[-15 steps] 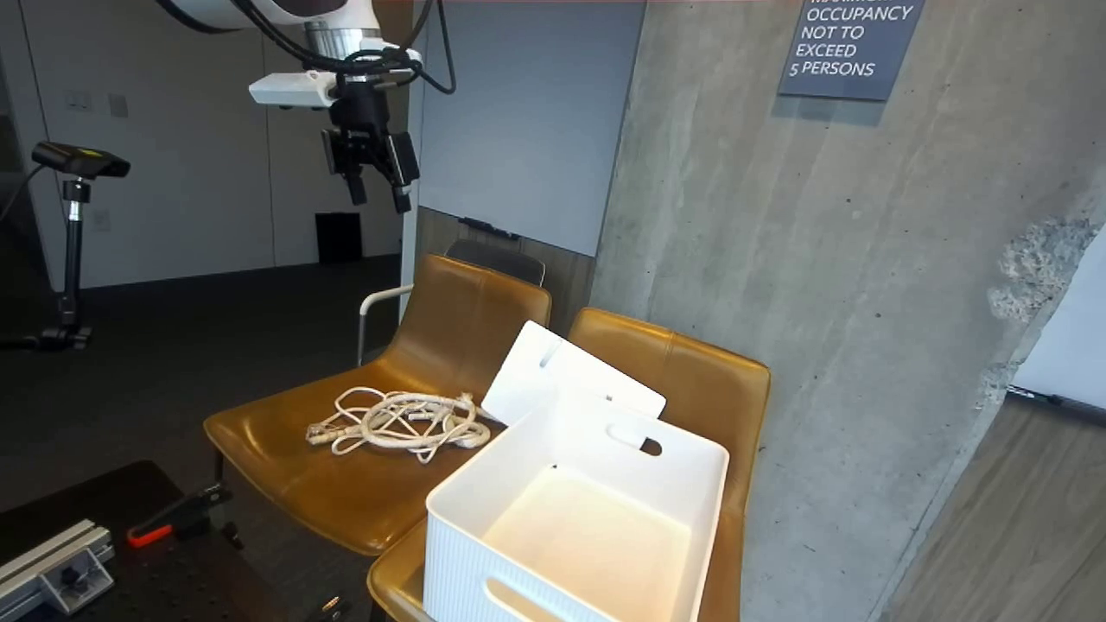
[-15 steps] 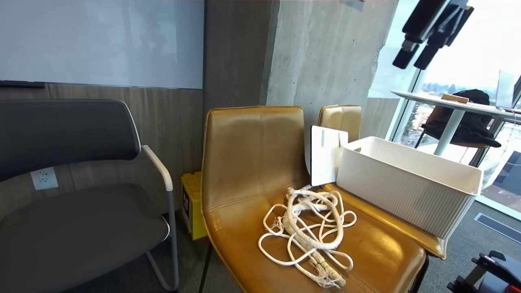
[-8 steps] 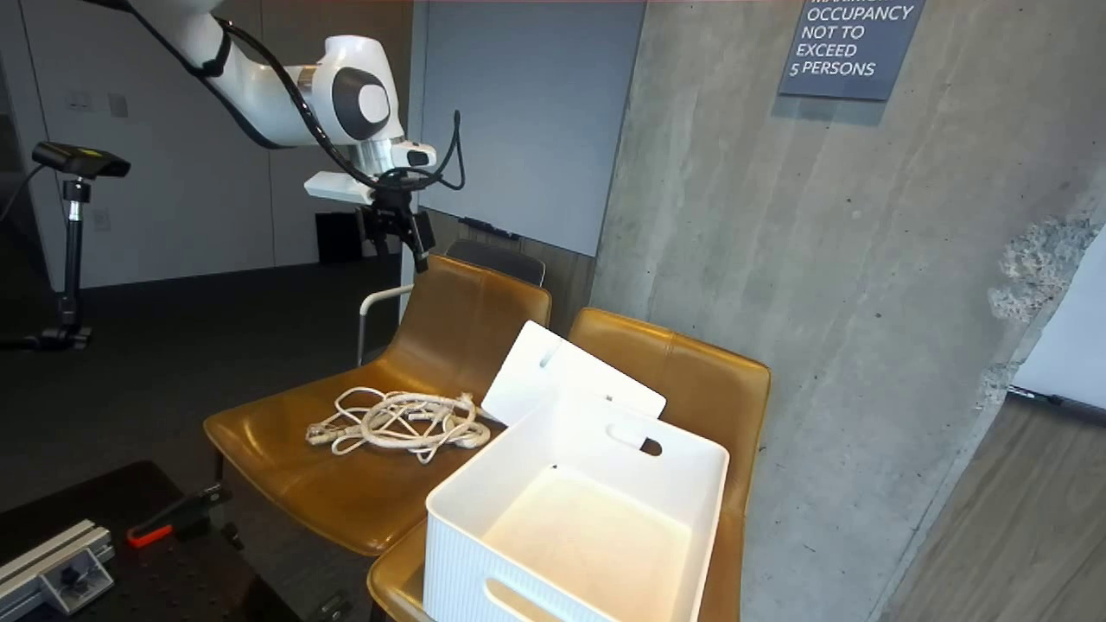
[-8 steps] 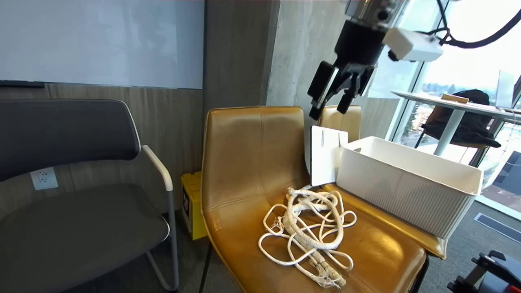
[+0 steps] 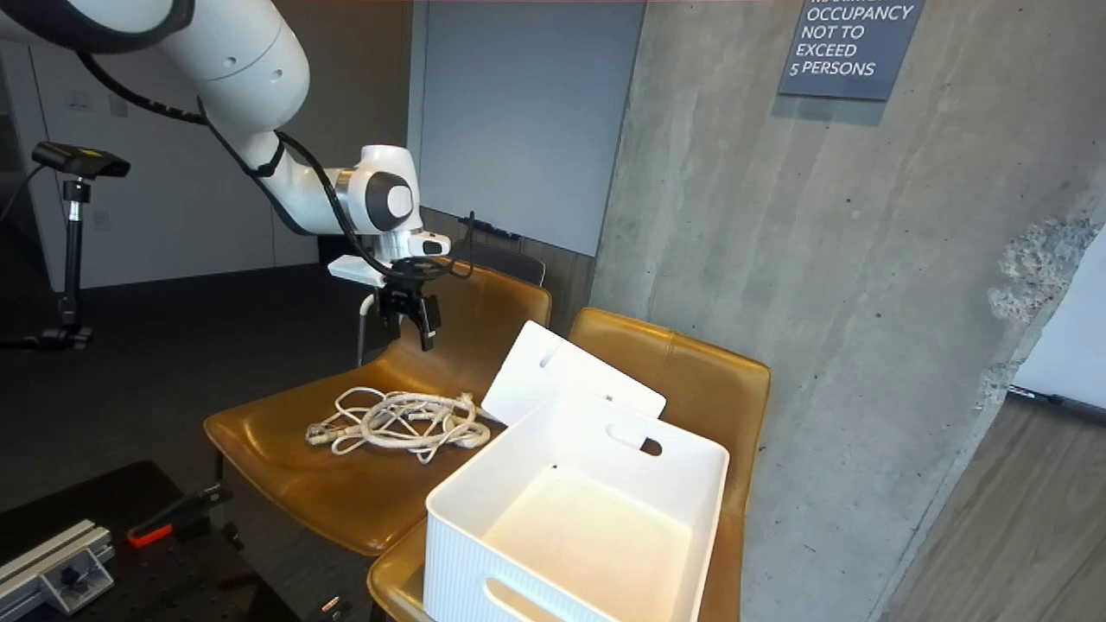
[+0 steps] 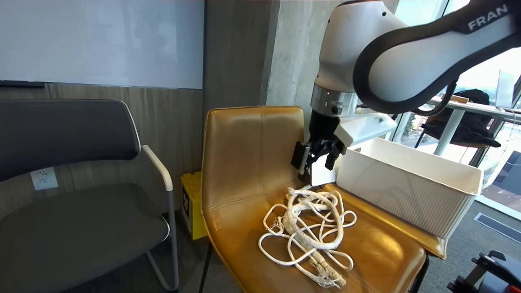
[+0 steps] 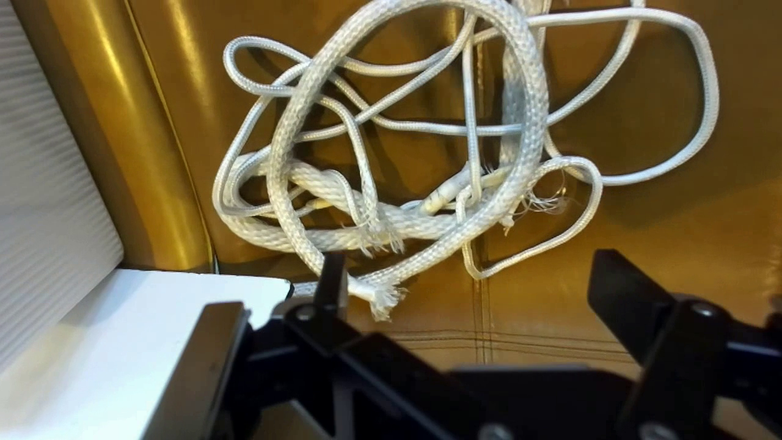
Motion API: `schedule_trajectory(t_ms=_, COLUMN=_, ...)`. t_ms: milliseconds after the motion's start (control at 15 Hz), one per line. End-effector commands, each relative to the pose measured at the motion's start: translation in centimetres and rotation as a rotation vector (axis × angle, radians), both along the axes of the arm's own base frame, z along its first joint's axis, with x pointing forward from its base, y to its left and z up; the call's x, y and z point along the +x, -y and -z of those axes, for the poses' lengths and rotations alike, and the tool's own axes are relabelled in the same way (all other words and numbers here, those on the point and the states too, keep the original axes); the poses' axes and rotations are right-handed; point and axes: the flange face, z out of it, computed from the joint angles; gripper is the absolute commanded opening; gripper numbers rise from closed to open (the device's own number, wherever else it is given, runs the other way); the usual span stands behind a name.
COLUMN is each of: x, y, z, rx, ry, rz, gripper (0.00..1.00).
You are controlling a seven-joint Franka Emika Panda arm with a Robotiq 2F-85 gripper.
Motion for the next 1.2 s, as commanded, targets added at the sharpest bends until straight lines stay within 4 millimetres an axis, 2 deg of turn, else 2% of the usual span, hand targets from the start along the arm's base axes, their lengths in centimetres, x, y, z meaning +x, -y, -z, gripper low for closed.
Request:
schedule_trajectory(t_ms=0, x=2.5, y=-0.7, z=4.0, rx=0.007, ry=-0.01, rz=0.032, gripper=1.0)
schedule_trajectory(t_ms=333, x=3.5, y=-1.7, z=10.0, rx=0.036, ry=-0.068, rz=0.067, gripper=1.0)
schedule_trajectory(t_ms=733, x=3.8, y=-0.8, z=15.3, rx=0.062, ry=-0.119, rz=0.113, gripper=1.0)
schedule_trajectory(t_ms=800, x=3.9, y=-0.8, z=16.1, rx=0.07, ry=-0.126, rz=0.12, gripper=0.81)
schedule_trajectory(t_ms=1000, x=3.8, y=-1.0, z=17.9, rx=0.087, ry=-0.146, rz=0.134, gripper=0.58)
schedule_trajectory(t_ms=1133, x=3.9, y=-1.0, z=18.2, rx=0.082, ry=-0.153, rz=0.136, gripper=0.42)
